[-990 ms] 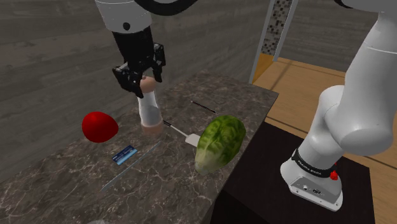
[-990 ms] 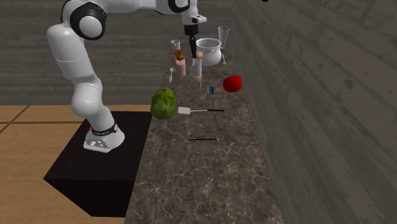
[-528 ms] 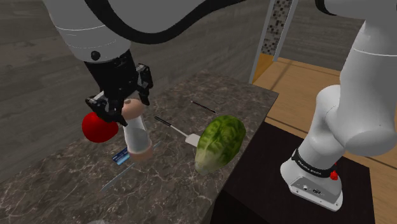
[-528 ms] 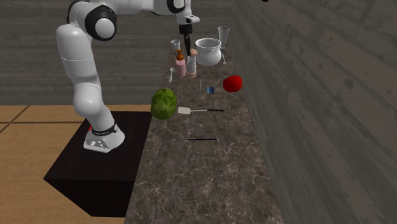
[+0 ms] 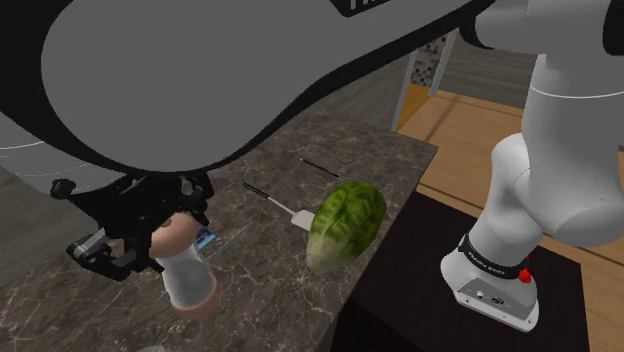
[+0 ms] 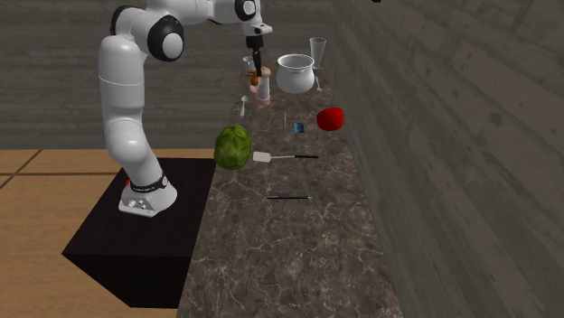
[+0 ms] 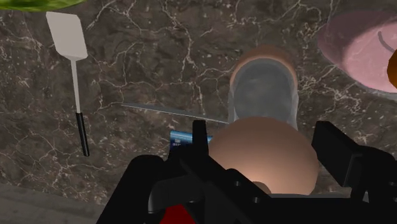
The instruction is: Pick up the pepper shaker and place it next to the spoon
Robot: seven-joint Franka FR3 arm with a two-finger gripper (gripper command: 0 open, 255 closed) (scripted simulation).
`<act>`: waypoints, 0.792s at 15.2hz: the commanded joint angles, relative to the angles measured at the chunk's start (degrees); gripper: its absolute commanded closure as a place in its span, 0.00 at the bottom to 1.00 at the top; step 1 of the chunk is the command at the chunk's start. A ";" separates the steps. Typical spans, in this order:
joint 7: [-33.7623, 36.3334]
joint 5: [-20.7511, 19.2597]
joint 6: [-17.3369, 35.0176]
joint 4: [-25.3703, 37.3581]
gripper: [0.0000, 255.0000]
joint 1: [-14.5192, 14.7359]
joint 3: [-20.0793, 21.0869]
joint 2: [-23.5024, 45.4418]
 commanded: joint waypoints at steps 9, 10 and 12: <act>4.45 -1.99 3.50 -0.27 1.00 2.87 0.26 4.53; 4.62 -2.09 4.18 -0.86 1.00 2.83 0.22 4.65; 4.96 -2.31 5.53 -1.99 1.00 2.76 0.12 4.95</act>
